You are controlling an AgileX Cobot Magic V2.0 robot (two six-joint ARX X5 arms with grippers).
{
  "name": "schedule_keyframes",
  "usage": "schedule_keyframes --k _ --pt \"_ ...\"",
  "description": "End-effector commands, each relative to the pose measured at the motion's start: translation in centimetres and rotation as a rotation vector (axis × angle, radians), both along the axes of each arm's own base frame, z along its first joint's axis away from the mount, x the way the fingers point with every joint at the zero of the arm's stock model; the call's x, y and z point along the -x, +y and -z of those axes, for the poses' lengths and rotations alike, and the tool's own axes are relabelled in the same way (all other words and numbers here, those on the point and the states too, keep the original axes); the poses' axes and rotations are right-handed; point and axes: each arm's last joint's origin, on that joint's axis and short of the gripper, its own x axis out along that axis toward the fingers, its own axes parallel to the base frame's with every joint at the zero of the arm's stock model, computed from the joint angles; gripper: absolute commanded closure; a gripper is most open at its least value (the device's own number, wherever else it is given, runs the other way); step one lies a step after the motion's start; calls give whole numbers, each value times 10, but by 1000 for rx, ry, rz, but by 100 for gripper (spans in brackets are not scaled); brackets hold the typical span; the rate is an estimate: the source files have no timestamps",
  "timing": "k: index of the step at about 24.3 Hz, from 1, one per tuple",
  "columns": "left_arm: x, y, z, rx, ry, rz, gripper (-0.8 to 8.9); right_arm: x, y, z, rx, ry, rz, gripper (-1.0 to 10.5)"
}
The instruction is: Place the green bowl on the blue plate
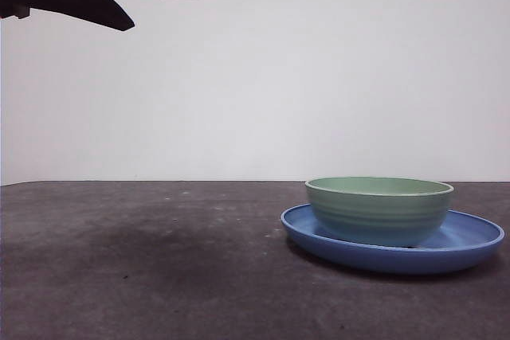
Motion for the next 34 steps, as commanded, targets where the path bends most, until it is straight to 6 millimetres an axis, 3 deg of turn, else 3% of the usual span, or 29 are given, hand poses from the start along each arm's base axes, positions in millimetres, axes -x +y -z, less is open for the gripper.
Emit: schedule_keyframes --k 1,4,10,17,25,34 --pt "-1 -2 -3 10 -25 24 533 -1 0 -5 -13 -10 18 528" --pt "-1 -2 -2 10 -25 24 533 -1 -1 -5 8 -5 60 528" --pt "-1 -3 -3 11 -27 24 533 -12 -8 -1 194 0 334 528" --pt "-1 -3 -3 11 -28 25 533 -49 -10 12 229 13 404 528" --pt "-1 -3 -3 11 -28 25 533 -110 -19 51 117 159 352 528" --pt "-1 -3 -3 11 -28 25 533 -150 -21 94 94 281 296 545"
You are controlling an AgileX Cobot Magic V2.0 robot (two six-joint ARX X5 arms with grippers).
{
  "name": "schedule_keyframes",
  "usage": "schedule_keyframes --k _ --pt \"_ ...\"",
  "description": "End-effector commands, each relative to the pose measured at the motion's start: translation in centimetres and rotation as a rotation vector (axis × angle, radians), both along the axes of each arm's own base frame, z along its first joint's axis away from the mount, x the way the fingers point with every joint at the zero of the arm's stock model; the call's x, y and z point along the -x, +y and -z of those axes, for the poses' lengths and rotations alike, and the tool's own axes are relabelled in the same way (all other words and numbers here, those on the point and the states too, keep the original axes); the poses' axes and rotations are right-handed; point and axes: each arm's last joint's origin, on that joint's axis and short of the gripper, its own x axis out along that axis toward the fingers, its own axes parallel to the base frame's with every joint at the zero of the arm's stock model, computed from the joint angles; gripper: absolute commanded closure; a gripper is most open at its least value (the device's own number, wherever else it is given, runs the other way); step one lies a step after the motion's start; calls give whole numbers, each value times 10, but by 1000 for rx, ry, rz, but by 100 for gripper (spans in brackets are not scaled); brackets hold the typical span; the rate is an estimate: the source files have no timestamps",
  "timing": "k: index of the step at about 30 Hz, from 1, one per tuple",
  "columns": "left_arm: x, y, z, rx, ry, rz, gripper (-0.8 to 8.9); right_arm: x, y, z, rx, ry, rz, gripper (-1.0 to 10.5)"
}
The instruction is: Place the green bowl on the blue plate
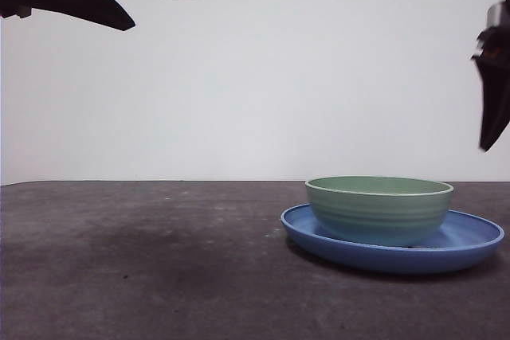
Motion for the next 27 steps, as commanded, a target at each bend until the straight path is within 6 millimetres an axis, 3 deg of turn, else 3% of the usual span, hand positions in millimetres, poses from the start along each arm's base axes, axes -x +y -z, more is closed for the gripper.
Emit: schedule_keyframes --k 1,3,15,20,27 --pt "-1 -2 -3 11 -19 18 533 -11 1 10 -15 6 -31 583" --pt "-1 -2 -3 11 -18 17 533 -17 1 17 -15 17 -31 639" --pt "-1 -2 -3 11 -18 17 533 -40 5 56 -97 80 -89 662" --pt "-1 -2 -3 11 -17 17 533 -45 6 64 -105 89 -96 762" --pt "-1 -2 -3 11 -17 17 533 -48 7 72 -114 109 -99 789"
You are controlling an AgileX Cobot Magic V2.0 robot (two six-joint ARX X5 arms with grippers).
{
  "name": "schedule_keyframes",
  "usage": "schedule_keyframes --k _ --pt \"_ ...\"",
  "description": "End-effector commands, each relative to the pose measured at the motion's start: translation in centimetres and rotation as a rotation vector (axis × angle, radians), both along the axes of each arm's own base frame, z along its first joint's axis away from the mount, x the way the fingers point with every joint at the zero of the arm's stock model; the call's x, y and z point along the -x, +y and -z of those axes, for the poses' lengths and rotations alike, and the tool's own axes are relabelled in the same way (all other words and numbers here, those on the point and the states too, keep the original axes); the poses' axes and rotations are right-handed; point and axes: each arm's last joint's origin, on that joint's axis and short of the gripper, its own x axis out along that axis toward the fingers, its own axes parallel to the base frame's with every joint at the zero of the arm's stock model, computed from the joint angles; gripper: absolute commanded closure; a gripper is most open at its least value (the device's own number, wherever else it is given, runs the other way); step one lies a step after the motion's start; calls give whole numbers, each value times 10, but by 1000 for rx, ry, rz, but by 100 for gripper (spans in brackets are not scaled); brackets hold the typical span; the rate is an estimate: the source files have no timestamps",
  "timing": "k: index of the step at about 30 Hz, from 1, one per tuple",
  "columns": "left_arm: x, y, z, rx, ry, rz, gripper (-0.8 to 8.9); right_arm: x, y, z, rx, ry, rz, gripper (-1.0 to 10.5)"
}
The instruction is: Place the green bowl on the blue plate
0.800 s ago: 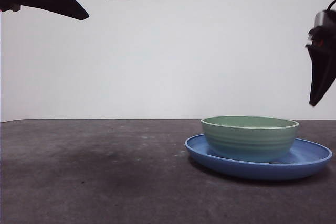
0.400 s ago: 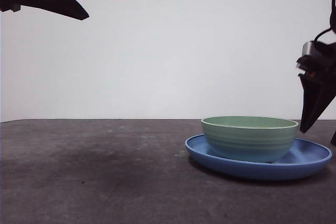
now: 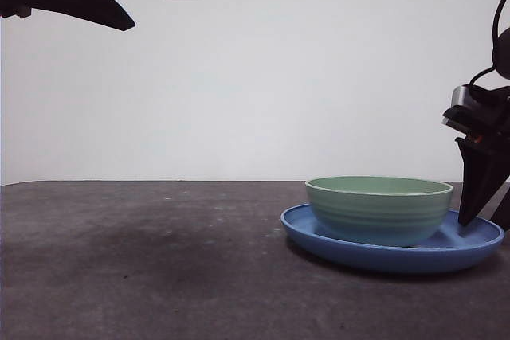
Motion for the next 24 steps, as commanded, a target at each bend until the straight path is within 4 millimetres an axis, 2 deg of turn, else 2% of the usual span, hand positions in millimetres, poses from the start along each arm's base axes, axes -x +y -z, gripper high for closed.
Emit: schedule_keyframes --k 1,3,7,15,24 --pt "-1 -2 -3 11 -17 17 533 -3 1 3 -3 -3 -16 790" --pt "-1 -2 -3 11 -17 17 533 -3 1 3 -3 -2 -16 815" --pt "-1 -2 -3 11 -18 17 533 -3 1 3 -3 -2 -16 937" --pt "-1 -2 -3 11 -17 17 533 -3 0 3 -9 1 -3 937" --pt "-1 -2 -3 11 -18 17 533 -1 -6 -5 -117 -16 4 937"
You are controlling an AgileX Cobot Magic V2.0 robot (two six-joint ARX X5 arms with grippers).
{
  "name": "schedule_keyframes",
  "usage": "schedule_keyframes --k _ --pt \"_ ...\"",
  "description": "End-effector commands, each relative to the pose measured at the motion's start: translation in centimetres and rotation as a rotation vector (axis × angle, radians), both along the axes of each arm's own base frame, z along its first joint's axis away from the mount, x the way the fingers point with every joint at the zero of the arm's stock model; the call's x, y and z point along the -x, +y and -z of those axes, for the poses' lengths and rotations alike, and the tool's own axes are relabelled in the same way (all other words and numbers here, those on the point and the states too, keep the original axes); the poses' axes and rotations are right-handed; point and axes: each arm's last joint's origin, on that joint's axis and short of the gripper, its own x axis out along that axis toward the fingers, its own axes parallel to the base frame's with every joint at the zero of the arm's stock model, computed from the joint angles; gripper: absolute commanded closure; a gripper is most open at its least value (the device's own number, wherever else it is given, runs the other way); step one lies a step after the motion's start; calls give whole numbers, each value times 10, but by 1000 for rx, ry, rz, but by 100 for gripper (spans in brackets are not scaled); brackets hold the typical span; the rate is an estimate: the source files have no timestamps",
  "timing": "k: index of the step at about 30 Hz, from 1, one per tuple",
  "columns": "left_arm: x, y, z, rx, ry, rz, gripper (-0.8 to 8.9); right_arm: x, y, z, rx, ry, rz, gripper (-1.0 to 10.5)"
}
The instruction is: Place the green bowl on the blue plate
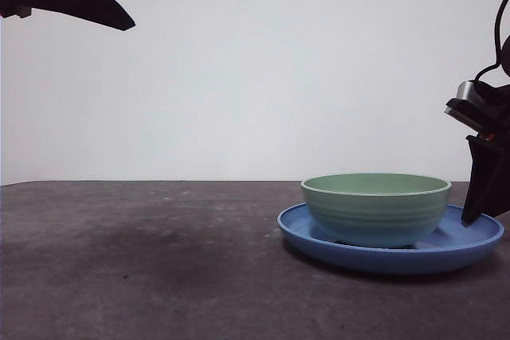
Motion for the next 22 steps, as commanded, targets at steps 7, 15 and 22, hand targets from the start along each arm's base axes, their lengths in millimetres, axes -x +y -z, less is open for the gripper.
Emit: schedule_keyframes --k 7,15,22 --pt "-1 -2 -3 12 -19 17 533 4 2 -24 -83 -72 16 937" --pt "-1 -3 -3 15 -24 17 533 5 14 -44 -118 -117 11 937" --pt "-2 -3 -4 22 -35 17 533 3 47 -48 -101 -140 -32 937"
